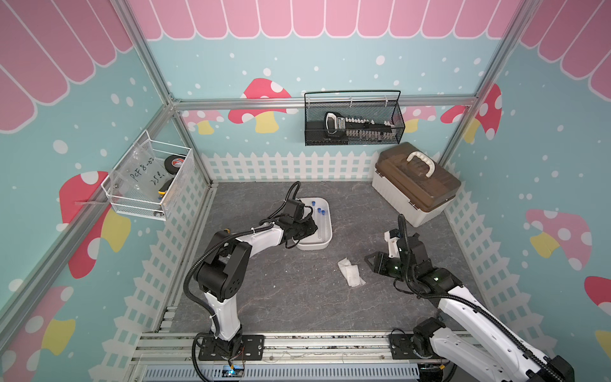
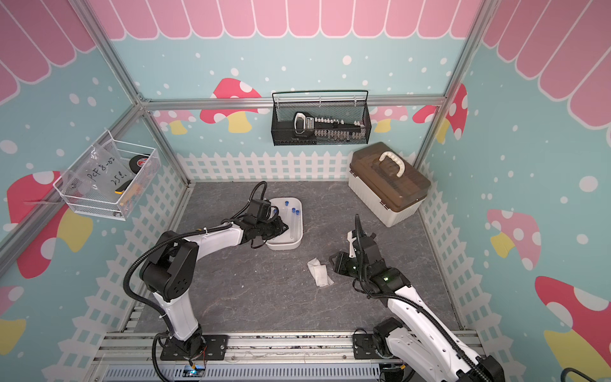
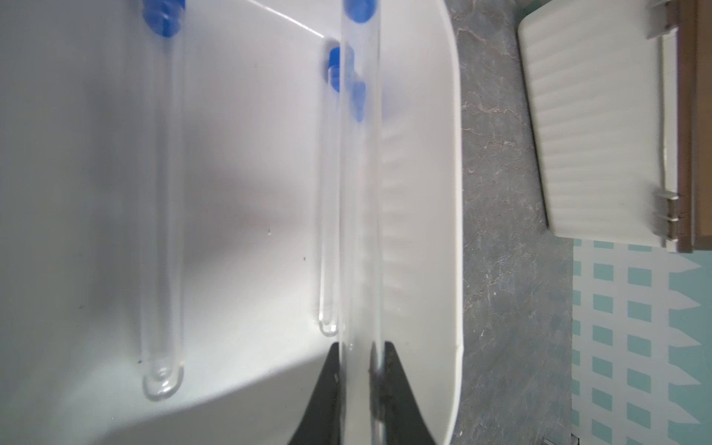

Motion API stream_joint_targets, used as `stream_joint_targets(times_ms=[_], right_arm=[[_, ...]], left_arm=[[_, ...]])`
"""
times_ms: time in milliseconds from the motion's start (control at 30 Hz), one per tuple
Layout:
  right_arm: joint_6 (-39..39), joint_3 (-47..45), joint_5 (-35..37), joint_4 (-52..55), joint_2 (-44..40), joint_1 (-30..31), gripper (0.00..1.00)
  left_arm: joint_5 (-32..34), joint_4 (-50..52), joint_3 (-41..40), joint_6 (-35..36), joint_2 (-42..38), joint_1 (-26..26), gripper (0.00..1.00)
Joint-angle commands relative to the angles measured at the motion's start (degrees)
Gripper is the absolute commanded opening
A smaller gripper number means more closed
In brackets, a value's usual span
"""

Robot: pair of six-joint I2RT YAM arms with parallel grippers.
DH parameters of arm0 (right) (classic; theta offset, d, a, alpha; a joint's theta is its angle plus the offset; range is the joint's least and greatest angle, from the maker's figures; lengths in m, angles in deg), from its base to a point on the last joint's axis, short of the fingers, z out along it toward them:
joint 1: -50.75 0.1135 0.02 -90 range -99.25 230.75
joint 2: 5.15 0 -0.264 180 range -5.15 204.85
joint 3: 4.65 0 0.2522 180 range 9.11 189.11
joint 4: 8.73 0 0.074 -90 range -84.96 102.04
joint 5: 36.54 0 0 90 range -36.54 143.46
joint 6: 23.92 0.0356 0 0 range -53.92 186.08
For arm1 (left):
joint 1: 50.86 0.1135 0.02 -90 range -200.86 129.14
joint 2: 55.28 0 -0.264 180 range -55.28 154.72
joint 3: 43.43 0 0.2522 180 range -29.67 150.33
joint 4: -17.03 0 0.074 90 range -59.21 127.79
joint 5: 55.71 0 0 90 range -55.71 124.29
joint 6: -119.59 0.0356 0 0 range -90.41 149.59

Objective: Wipe the exteriors of test tubes
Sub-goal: Place the test tube in the storage box.

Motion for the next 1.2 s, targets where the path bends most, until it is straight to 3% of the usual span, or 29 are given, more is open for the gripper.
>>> stream_joint_targets(times_ms=[0, 767, 1167], right_arm=[[0.2, -1.1, 0.7, 1.1, -0.6, 0.2, 0.44], [-0.4, -0.2, 0.6, 1.1, 0.7, 0.2, 0.44], [-0.4, -0.3, 0.8, 1.2, 0.5, 0.2, 0.44]], left_arm=[[0.8, 2.8, 2.7, -0.2, 1.9, 0.7, 0.14], [-0.5, 7.6, 9.9, 1.4, 8.9, 1.9, 0.17], [0.2, 8.7, 10.8, 2.4, 8.4, 1.9, 0.26]])
